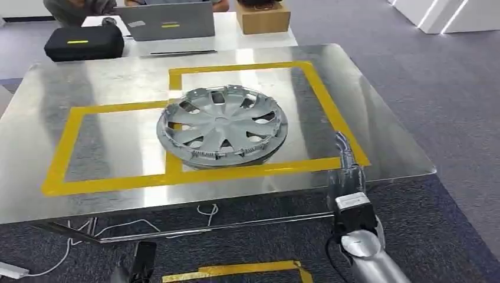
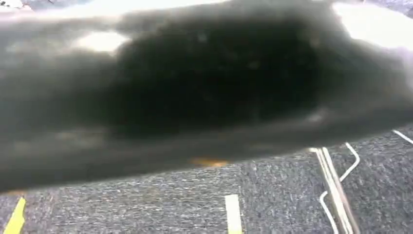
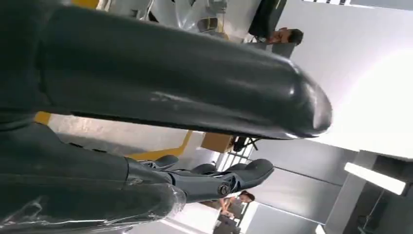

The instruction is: Take the parts from the cabinet and place them on the table.

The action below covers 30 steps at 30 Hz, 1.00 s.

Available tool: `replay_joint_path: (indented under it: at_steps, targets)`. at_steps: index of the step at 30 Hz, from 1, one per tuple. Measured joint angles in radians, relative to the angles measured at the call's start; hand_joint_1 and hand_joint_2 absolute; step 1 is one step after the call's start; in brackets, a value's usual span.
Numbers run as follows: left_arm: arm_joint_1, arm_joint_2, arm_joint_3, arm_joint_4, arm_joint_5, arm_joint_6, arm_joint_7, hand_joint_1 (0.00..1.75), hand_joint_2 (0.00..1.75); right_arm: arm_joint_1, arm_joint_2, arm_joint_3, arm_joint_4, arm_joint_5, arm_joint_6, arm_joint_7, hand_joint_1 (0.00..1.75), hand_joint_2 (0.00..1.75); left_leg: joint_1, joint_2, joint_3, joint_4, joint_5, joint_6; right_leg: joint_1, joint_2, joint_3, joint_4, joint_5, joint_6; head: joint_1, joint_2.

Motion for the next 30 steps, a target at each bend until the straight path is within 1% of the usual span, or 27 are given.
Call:
replay_joint_path:
  at_steps: [2,3,4,6,8,11,12,13,14,15,16,17,18,19,20,21,22,23,24,25,27,28,29,30]
  targets:
    - [0.0,0.0,0.0,0.0,0.001,-0.005,0.0,0.0,0.0,-0.003,0.0,0.002,0.0,0.002,0.0,0.0,0.0,0.0,-0.002,0.0,-0.002,0.0,0.002,0.004,-0.002,0.001,0.0,-0.007,0.006,0.009,0.0,0.0]
    - [-0.001,0.0,0.0,0.0,0.002,-0.006,0.0,0.0,0.0,-0.003,0.0,0.003,0.0,0.002,0.0,0.0,0.0,0.0,-0.005,0.0,-0.004,0.003,0.001,0.009,-0.004,0.001,0.001,-0.011,0.01,0.017,0.0,0.0]
    - [-0.001,0.0,0.0,0.0,0.002,-0.006,0.0,0.0,0.0,-0.005,0.0,0.005,0.0,0.002,0.0,0.0,0.0,0.0,-0.006,0.0,-0.006,0.004,0.002,0.011,-0.006,0.001,0.0,-0.012,0.012,0.023,0.0,0.0]
    - [-0.001,0.002,0.0,0.0,0.002,-0.01,0.0,0.0,0.0,-0.007,0.002,0.009,0.0,0.003,0.0,0.0,0.0,0.0,-0.01,0.0,-0.008,0.004,0.003,0.016,-0.009,0.001,-0.001,-0.014,0.014,0.03,0.0,0.0]
    - [-0.001,0.002,0.0,0.0,0.002,-0.012,-0.002,0.0,0.0,-0.013,0.006,0.011,0.001,0.003,0.0,0.001,0.0,0.0,-0.015,0.0,-0.009,0.005,0.004,0.022,-0.014,0.001,-0.001,-0.015,0.017,0.038,-0.001,0.0]
    - [-0.003,0.003,0.0,0.0,0.002,-0.012,-0.003,0.0,0.0,-0.018,0.006,0.017,0.002,0.003,0.0,0.001,0.0,0.0,-0.019,0.0,-0.01,0.005,0.007,0.031,-0.018,0.001,0.0,-0.021,0.022,0.047,-0.001,0.0]
    - [-0.003,0.003,0.0,0.0,0.002,-0.012,-0.003,0.0,0.0,-0.019,0.006,0.018,0.002,0.003,0.0,0.002,0.0,0.0,-0.019,0.0,-0.01,0.003,0.014,0.036,-0.018,0.001,0.001,-0.022,0.028,0.052,-0.002,0.0]
    - [-0.005,0.003,0.0,0.0,0.002,-0.013,-0.003,0.0,0.0,-0.019,0.006,0.018,0.002,0.003,0.0,0.002,0.0,0.0,-0.01,0.004,-0.006,-0.012,0.024,0.045,-0.018,0.001,-0.003,-0.018,0.019,0.054,0.0,0.0]
    - [-0.007,0.003,0.0,0.0,0.003,-0.017,-0.003,0.0,0.0,-0.019,0.006,0.018,0.001,0.003,-0.001,0.003,0.0,0.0,-0.009,0.006,-0.007,-0.014,0.029,0.05,-0.016,-0.002,-0.019,0.005,-0.009,0.052,0.001,0.0]
    - [-0.009,0.002,0.0,0.0,0.003,-0.021,-0.003,0.0,0.0,-0.022,0.006,0.019,0.002,0.004,-0.001,0.003,0.0,0.0,-0.009,0.006,-0.011,-0.014,0.032,0.054,-0.015,-0.003,-0.038,0.061,-0.051,0.051,0.003,0.0]
    - [-0.009,0.002,-0.001,0.0,0.003,-0.022,-0.003,0.0,0.0,-0.023,0.006,0.02,0.002,0.004,-0.001,0.003,0.0,0.0,-0.011,0.006,-0.015,-0.014,0.034,0.055,-0.015,-0.003,-0.069,0.144,-0.097,0.049,0.003,0.0]
    - [-0.009,0.002,-0.001,0.0,0.003,-0.022,-0.003,0.0,0.0,-0.022,0.006,0.021,0.003,0.004,-0.001,0.003,0.0,0.0,-0.013,0.007,-0.02,-0.013,0.036,0.055,-0.015,-0.003,-0.1,0.227,-0.136,0.049,0.002,0.0]
    - [-0.008,0.002,-0.001,0.0,0.003,-0.023,-0.003,0.0,0.0,-0.021,0.006,0.021,0.005,0.004,-0.002,0.003,0.0,0.0,-0.015,0.008,-0.026,-0.013,0.04,0.055,-0.014,-0.003,-0.121,0.285,-0.156,0.049,0.003,0.0]
    - [-0.008,0.002,-0.001,0.0,0.003,-0.022,-0.003,0.0,0.0,-0.02,0.006,0.022,0.008,0.004,-0.003,0.004,0.0,0.0,-0.016,0.008,-0.029,-0.012,0.043,0.054,-0.014,-0.003,-0.117,0.29,-0.151,0.047,0.002,0.0]
    - [-0.008,0.002,-0.001,0.0,0.002,-0.023,-0.003,0.0,0.0,-0.02,0.006,0.022,0.009,0.004,-0.005,0.004,0.0,0.0,-0.016,0.008,-0.033,-0.012,0.046,0.051,-0.013,-0.003,-0.09,0.252,-0.127,0.044,0.003,0.0]
    - [-0.008,0.002,-0.002,0.0,0.002,-0.023,-0.003,0.0,0.0,-0.021,0.006,0.023,0.01,0.004,-0.006,0.004,0.0,0.0,-0.016,0.008,-0.036,-0.011,0.048,0.047,-0.012,-0.004,-0.043,0.175,-0.092,0.04,0.003,0.0]
    - [-0.008,0.001,-0.002,0.0,0.002,-0.023,-0.003,0.0,0.0,-0.023,0.006,0.023,0.01,0.004,-0.007,0.004,0.0,0.0,-0.016,0.008,-0.037,-0.011,0.05,0.044,-0.012,-0.006,0.017,0.077,-0.054,0.035,0.003,0.0]
    - [-0.008,0.0,-0.003,0.0,0.002,-0.023,-0.003,0.0,0.0,-0.027,0.006,0.024,0.01,0.004,-0.007,0.004,0.0,0.0,-0.016,0.008,-0.037,-0.009,0.053,0.04,-0.01,-0.012,0.057,0.002,-0.053,0.031,0.002,0.0]
    - [-0.01,0.0,-0.003,0.0,0.002,-0.023,-0.003,0.0,0.0,-0.031,0.006,0.025,0.009,0.004,-0.007,0.005,0.0,0.0,-0.024,0.008,-0.046,-0.001,0.054,0.033,-0.005,-0.012,0.075,-0.019,-0.053,0.03,0.002,0.0]
    - [-0.01,0.0,-0.003,0.0,0.001,-0.023,-0.003,0.0,0.0,-0.033,0.006,0.026,0.01,0.005,-0.009,0.005,0.0,0.0,-0.021,0.009,-0.051,-0.003,0.061,0.025,-0.003,-0.011,0.066,-0.012,-0.049,0.026,0.0,0.0]
    - [-0.009,-0.003,-0.005,0.0,0.0,-0.023,-0.003,0.0,0.0,-0.03,0.006,0.025,0.01,0.005,-0.009,0.006,0.0,0.0,-0.015,0.01,-0.054,-0.003,0.069,0.012,0.003,-0.008,0.058,-0.008,-0.041,0.017,0.001,0.0]
    - [-0.009,-0.002,-0.005,0.0,0.0,-0.023,-0.003,0.0,0.0,-0.032,0.006,0.026,0.01,0.005,-0.009,0.006,0.0,0.0,-0.016,0.009,-0.057,-0.001,0.07,0.007,-0.002,-0.01,0.054,-0.016,-0.031,0.008,0.002,0.0]
    - [-0.01,-0.002,-0.006,0.0,-0.001,-0.023,-0.003,0.0,0.0,-0.035,0.006,0.028,0.01,0.005,-0.009,0.006,0.0,0.0,-0.012,0.006,-0.068,0.013,0.042,0.0,-0.005,-0.011,0.05,-0.018,-0.024,0.002,0.0,0.0]
    - [-0.01,-0.003,-0.008,0.0,-0.001,-0.023,-0.003,0.0,0.0,-0.037,0.006,0.029,0.01,0.005,-0.009,0.006,0.0,0.0,-0.011,0.005,-0.083,0.058,-0.002,-0.007,-0.005,-0.011,0.043,-0.018,-0.019,-0.005,-0.004,0.0]
